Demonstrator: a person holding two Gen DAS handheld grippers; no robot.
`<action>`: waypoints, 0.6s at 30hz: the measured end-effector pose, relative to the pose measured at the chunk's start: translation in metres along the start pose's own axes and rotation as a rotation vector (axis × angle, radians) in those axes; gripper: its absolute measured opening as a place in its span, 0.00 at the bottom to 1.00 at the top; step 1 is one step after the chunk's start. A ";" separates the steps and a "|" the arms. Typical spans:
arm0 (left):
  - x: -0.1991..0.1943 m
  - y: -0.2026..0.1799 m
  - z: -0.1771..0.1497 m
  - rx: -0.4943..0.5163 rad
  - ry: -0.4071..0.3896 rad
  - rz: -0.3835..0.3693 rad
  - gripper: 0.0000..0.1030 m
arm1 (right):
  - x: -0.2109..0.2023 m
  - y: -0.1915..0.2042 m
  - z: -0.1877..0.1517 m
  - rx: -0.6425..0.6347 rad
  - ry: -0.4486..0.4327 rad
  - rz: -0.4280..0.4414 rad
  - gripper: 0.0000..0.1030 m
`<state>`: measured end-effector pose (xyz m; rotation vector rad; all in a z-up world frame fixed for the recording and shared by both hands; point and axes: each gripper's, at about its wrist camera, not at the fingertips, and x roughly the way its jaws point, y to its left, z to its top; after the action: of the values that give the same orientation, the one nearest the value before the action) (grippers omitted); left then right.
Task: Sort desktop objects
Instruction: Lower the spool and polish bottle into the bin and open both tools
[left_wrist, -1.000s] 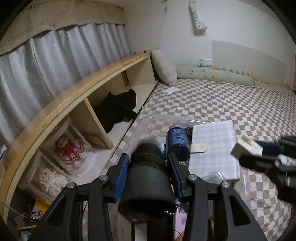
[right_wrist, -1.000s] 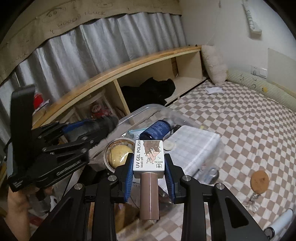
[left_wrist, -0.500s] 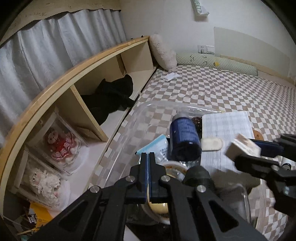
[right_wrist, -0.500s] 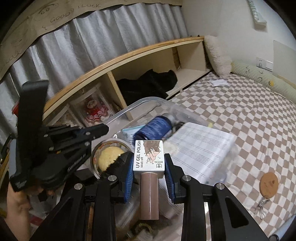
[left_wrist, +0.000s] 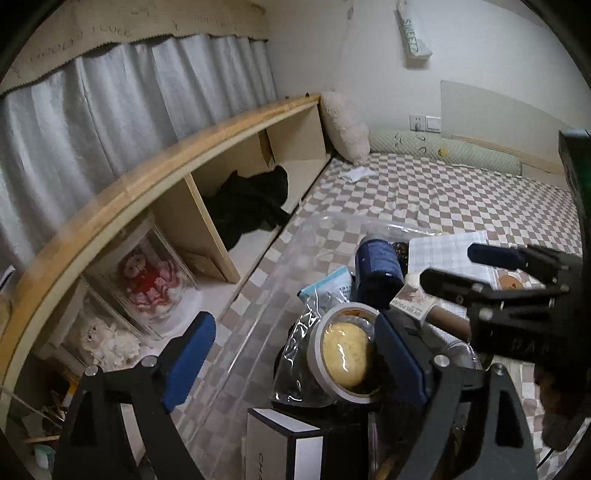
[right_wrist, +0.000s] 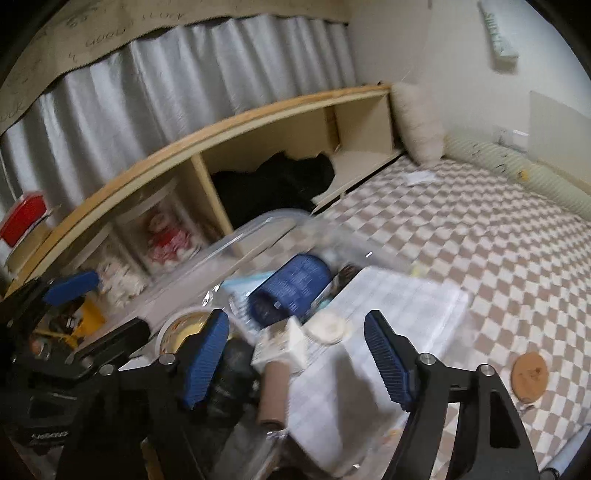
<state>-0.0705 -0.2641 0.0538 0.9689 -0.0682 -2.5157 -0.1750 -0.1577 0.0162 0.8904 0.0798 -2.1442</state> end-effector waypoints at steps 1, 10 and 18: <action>-0.001 0.000 -0.001 0.000 -0.003 -0.002 0.86 | -0.003 -0.001 0.002 -0.001 -0.002 -0.005 0.74; -0.014 -0.006 -0.009 0.008 -0.040 0.023 0.97 | -0.015 -0.011 0.004 0.012 -0.024 -0.039 0.75; -0.018 0.001 -0.017 -0.045 -0.035 0.022 1.00 | -0.032 -0.008 -0.002 -0.014 -0.060 -0.058 1.00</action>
<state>-0.0476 -0.2561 0.0527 0.9016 -0.0329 -2.5033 -0.1652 -0.1308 0.0333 0.8242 0.0917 -2.2199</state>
